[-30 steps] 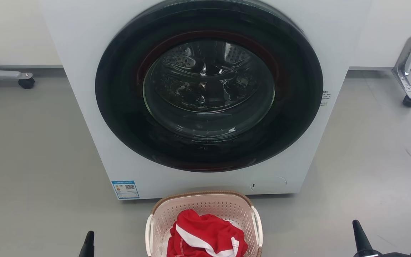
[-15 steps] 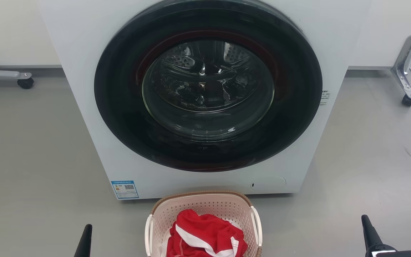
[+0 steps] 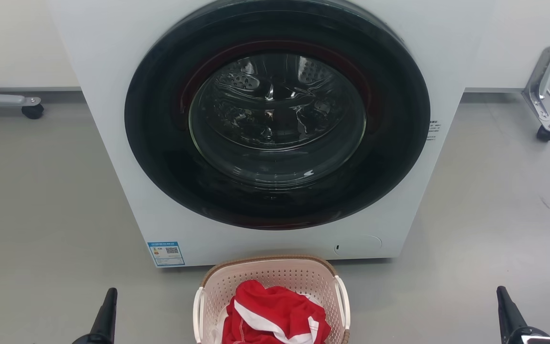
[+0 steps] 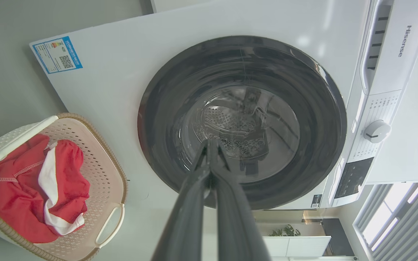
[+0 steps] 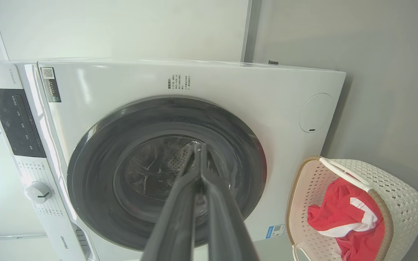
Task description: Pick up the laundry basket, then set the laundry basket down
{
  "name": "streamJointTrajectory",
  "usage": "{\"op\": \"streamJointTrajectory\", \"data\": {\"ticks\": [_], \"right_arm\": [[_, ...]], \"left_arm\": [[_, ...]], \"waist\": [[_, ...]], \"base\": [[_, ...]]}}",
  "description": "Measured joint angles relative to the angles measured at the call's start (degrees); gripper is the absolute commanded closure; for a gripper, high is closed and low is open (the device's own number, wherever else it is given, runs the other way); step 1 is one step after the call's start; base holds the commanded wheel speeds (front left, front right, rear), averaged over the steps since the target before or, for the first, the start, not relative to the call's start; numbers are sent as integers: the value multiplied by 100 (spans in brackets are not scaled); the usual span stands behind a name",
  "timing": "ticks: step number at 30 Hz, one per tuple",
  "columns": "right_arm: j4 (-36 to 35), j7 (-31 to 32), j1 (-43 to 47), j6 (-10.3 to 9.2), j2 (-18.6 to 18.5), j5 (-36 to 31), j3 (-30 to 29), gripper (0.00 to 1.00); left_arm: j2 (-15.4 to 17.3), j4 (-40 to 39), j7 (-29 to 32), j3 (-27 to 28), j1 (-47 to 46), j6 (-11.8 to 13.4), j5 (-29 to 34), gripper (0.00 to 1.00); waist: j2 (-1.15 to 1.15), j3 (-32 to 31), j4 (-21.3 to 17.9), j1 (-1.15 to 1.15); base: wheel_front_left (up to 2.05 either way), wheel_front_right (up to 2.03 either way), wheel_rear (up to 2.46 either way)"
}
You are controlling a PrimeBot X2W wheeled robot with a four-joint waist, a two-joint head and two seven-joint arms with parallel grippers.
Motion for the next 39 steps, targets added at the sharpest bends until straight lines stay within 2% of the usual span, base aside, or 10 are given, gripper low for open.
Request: {"op": "streamJointTrajectory", "data": {"ticks": [7,39], "right_arm": [[11,92,-77,74,14,322,-126,100],[12,92,-95,80,19,323,-126,100]], "left_arm": [[-38,54,98,73,-98,-79,-389,100],[-44,59,98,74,-98,-79,-393,100]], "waist": [[0,2,-4,0],[0,2,-4,0]], "base": [[0,0,0],[0,0,0]]}}
